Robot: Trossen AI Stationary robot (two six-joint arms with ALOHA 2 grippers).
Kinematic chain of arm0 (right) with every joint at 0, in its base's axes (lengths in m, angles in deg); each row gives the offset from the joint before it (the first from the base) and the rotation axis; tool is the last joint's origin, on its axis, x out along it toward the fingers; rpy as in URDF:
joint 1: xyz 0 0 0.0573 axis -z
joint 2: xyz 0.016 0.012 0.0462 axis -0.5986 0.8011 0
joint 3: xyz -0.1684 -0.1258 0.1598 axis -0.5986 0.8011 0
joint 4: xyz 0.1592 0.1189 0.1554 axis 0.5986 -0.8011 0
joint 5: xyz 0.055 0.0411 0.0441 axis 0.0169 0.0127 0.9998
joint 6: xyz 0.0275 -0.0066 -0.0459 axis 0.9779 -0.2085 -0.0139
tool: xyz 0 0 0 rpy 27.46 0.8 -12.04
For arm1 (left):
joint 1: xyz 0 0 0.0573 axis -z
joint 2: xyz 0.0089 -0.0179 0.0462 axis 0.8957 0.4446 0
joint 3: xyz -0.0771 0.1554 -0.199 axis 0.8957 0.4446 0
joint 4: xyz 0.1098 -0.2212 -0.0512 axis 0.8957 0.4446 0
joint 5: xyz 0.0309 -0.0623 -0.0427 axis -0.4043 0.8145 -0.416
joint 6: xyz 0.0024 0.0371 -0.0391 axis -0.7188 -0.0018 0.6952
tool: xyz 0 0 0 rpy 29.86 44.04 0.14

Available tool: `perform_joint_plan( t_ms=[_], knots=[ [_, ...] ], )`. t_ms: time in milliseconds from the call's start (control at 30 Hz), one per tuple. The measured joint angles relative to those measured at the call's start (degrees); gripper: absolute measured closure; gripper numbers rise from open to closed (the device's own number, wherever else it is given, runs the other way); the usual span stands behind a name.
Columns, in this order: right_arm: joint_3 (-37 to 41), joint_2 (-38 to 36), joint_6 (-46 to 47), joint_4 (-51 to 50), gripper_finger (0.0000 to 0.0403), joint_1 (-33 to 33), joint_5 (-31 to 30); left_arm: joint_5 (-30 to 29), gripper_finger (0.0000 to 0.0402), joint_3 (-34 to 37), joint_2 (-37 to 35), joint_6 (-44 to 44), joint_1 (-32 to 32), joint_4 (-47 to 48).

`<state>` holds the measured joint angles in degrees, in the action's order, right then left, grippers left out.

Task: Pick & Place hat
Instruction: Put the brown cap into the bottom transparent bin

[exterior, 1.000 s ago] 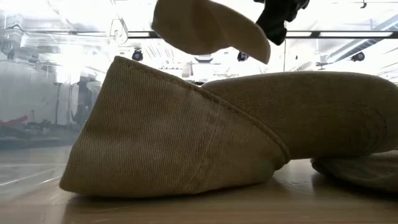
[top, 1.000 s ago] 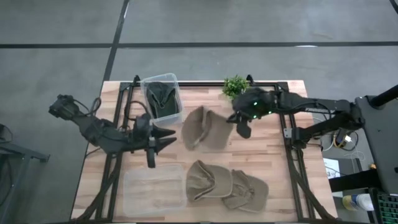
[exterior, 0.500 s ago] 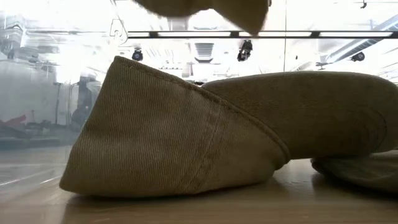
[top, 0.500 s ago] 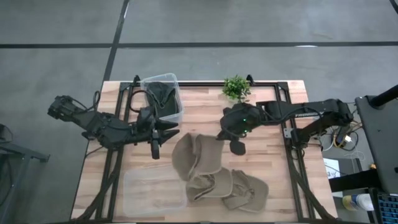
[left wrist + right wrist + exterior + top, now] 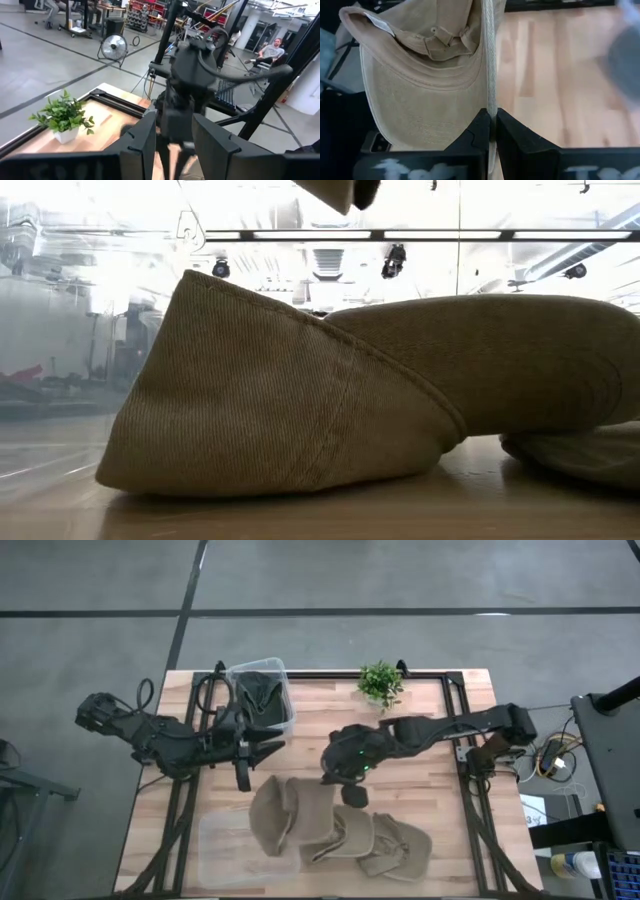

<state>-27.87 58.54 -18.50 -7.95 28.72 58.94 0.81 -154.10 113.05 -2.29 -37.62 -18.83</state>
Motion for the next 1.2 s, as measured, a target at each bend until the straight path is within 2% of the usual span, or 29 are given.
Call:
perform_joint_plan(
  t_ms=[133,567,900,1200],
  knots=[
    [-3.2,3.7,0.8,2.4,0.0390,-0.7,3.8,-0.7,0.0282,0.0,-0.2,-0.2,0.0,0.7],
    [-14.5,15.9,1.5,9.7,0.0390,-1.9,3.6,-0.8,0.0282,0.1,-0.7,-0.2,0.0,2.2],
    [-22.5,24.4,1.7,8.7,0.0390,-2.4,5.0,-0.9,0.0282,0.2,-0.8,-0.3,0.0,3.0],
    [-24.8,26.8,2.4,6.8,0.0390,-2.5,5.4,-0.8,0.0282,0.2,-0.8,-0.2,0.1,3.8]
  ],
)
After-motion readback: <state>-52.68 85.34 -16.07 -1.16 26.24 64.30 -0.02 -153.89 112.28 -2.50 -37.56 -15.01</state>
